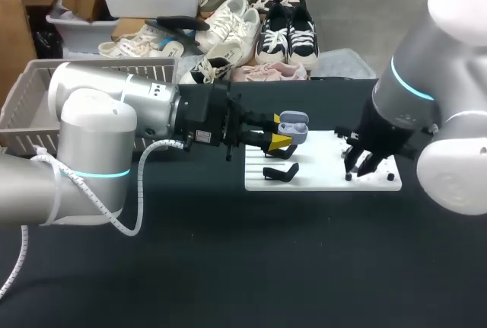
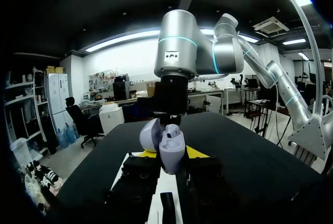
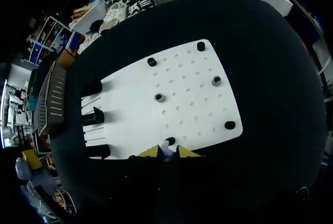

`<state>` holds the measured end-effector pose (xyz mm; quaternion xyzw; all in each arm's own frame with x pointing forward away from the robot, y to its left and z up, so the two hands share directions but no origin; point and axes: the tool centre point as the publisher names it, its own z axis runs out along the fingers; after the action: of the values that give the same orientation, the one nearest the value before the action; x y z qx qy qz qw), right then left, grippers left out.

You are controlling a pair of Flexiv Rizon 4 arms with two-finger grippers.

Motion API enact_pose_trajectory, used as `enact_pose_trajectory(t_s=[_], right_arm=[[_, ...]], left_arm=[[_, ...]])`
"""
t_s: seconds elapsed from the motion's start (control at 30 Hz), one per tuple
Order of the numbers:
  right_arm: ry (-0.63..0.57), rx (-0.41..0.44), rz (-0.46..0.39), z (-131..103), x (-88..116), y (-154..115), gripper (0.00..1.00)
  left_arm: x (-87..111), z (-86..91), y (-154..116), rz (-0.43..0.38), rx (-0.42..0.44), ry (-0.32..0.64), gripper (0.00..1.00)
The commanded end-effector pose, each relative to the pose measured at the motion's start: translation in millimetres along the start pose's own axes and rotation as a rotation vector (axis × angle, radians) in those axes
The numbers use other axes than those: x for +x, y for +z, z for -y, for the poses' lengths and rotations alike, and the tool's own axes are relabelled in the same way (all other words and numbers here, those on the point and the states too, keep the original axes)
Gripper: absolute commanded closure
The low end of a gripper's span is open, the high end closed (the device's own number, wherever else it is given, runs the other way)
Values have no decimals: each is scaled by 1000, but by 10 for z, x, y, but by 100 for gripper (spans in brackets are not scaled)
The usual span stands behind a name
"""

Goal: Pick up each earbud case from the left stands, insert the matching earbuds, close the lid, and place the case in the box.

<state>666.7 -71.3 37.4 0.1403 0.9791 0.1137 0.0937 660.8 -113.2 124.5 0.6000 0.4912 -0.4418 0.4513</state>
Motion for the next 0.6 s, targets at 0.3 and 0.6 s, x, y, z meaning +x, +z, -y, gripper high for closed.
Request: enact_pose_trajectory(t_s=[0.3,0.6], right_arm=[[28,22,-76,73,122,-697,100],[-33,109,-150,-137,202,-1529,100]], left_arm=[[0,-4,3,-1,1,0,100],[0,-4,3,-1,1,0,100]])
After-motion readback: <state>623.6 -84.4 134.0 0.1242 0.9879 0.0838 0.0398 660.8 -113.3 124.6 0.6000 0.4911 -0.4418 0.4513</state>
